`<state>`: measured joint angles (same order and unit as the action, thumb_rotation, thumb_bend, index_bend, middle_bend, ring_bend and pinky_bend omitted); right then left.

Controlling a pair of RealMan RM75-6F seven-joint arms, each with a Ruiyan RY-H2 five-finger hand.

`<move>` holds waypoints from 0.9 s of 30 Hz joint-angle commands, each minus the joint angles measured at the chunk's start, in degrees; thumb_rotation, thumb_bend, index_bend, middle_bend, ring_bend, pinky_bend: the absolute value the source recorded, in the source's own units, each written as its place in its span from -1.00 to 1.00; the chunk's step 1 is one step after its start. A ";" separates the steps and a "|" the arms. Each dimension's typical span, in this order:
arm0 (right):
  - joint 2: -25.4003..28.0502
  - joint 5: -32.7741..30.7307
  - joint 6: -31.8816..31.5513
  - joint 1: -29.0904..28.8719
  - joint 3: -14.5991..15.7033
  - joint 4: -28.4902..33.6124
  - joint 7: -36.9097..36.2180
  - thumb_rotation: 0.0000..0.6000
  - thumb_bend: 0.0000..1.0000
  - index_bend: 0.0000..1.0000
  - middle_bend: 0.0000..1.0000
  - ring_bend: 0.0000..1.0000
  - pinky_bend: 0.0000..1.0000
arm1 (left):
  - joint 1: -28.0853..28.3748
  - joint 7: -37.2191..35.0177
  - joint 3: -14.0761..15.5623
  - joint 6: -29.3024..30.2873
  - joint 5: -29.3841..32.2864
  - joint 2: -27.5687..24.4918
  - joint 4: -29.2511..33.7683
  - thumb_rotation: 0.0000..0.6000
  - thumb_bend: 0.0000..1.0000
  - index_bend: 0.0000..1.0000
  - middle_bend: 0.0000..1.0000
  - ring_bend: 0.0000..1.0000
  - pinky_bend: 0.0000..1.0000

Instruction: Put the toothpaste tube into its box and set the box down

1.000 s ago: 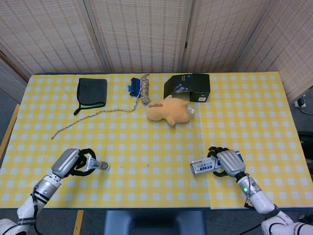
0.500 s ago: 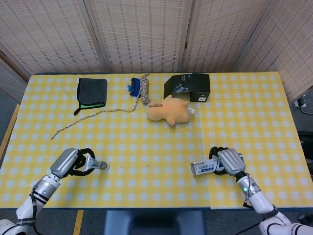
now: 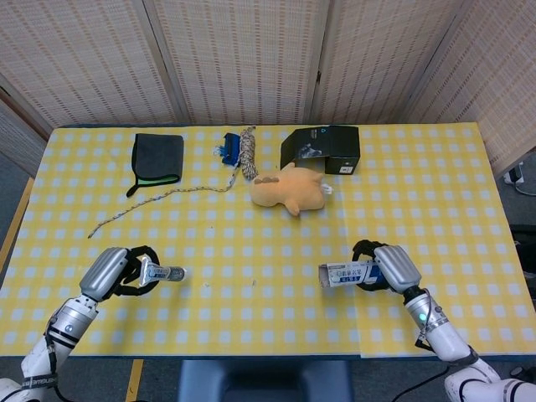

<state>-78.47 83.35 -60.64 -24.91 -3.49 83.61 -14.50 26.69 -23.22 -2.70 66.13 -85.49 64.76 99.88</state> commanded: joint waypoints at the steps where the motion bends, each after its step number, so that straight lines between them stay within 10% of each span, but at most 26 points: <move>1: 1.41 -0.21 0.50 -0.48 -0.64 2.15 -2.59 1.00 -0.54 0.02 -0.31 -0.29 -0.17 | -0.43 0.72 -0.60 0.60 0.76 -1.69 2.37 1.00 0.23 0.59 1.00 1.00 1.00; 27: -7.99 0.94 3.67 -6.59 -4.34 2.85 -21.94 1.00 -0.54 0.02 -0.31 -0.29 -0.17 | 4.14 -7.97 -9.69 -6.40 10.08 -14.63 22.31 1.00 0.27 0.59 1.00 1.00 1.00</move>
<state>-86.30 84.19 -56.83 -31.36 -7.69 86.39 -36.30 30.48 -32.06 -11.84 59.84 -76.12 50.44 121.24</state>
